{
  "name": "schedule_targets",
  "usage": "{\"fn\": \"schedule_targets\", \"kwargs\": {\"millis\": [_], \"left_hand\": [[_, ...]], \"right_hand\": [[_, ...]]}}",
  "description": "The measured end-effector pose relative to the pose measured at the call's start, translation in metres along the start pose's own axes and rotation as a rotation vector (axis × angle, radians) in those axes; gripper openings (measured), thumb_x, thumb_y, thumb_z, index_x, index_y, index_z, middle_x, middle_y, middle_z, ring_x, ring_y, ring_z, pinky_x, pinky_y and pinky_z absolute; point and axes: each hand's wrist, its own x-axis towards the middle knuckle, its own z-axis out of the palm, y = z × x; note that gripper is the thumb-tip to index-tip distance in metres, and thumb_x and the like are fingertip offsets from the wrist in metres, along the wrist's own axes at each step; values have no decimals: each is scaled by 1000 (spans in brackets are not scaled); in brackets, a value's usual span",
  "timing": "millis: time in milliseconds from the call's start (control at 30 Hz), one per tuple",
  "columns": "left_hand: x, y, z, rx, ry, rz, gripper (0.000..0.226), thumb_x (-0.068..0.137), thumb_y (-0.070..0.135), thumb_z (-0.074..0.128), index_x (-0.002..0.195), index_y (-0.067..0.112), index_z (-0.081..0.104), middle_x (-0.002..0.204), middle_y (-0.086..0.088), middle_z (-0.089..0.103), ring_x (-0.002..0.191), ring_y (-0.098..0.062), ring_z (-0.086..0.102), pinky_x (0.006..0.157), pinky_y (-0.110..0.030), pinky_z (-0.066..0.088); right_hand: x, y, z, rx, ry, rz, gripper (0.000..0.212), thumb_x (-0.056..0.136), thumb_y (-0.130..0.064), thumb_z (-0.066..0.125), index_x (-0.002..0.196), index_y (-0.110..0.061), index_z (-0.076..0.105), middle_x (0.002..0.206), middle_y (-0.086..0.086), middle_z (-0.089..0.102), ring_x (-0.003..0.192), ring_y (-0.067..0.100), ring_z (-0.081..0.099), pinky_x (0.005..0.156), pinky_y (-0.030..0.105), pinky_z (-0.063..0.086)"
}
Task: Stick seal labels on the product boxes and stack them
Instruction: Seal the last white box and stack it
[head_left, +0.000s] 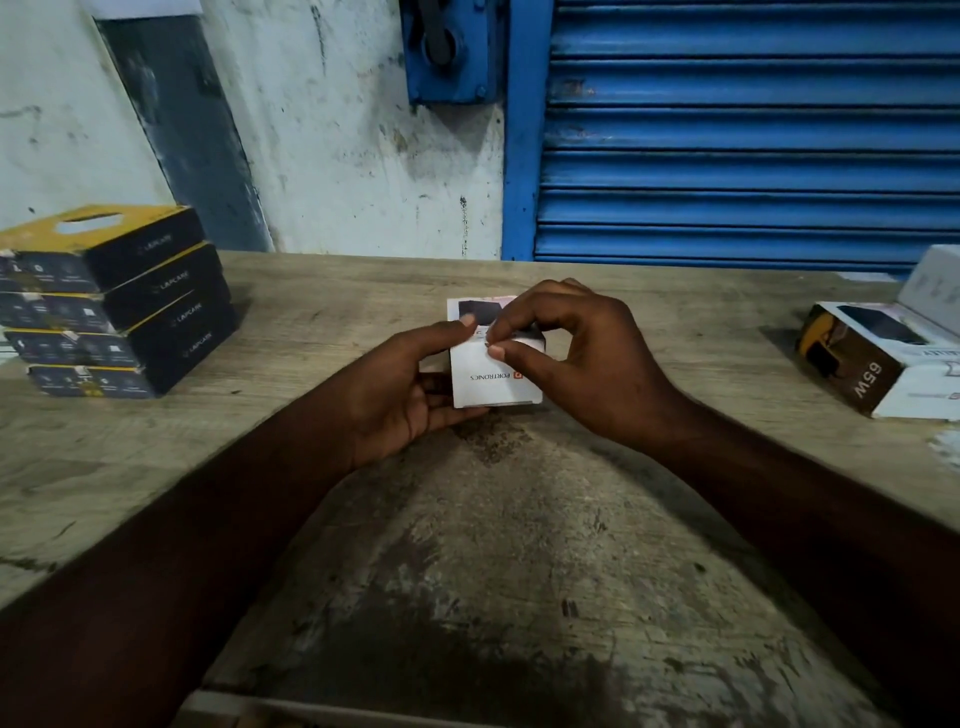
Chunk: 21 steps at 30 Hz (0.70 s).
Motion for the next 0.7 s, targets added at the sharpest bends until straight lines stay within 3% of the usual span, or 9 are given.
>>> {"fn": "schedule_targets", "kwargs": {"millis": [200,367,500,700], "left_hand": [[1,0,0,-55,7,41,25,96,31,61,116,16,66,89,-7,77,87,-24,75,79,-38,62],[1,-1,0,-75,14,36,27,95,29,62,119,15,64,91,-7,78,88,-24,76,76,-36,63],[1,-2,2,-67,13,27,30,95,30,63,121,16,64,104,-12,75,92,-25,74,77,-34,63],[2,-4,2,-62,14,18,39,91,32,65,127,17,63,123,-18,69,109,-30,70,84,-37,61]], "right_hand": [[-2,-2,3,-37,39,-35,27,78,-20,84,102,-17,74,103,-4,71,102,15,62,88,39,50],[-1,-7,1,113,60,42,43,78,-7,82,118,-13,68,110,-5,71,103,11,66,94,38,54],[-1,-2,4,-9,60,23,28,81,-15,82,107,-15,75,107,-3,70,102,11,65,89,38,54],[-2,2,4,22,78,15,11,82,-20,80,92,-16,79,99,-1,71,100,12,66,88,38,53]]}}
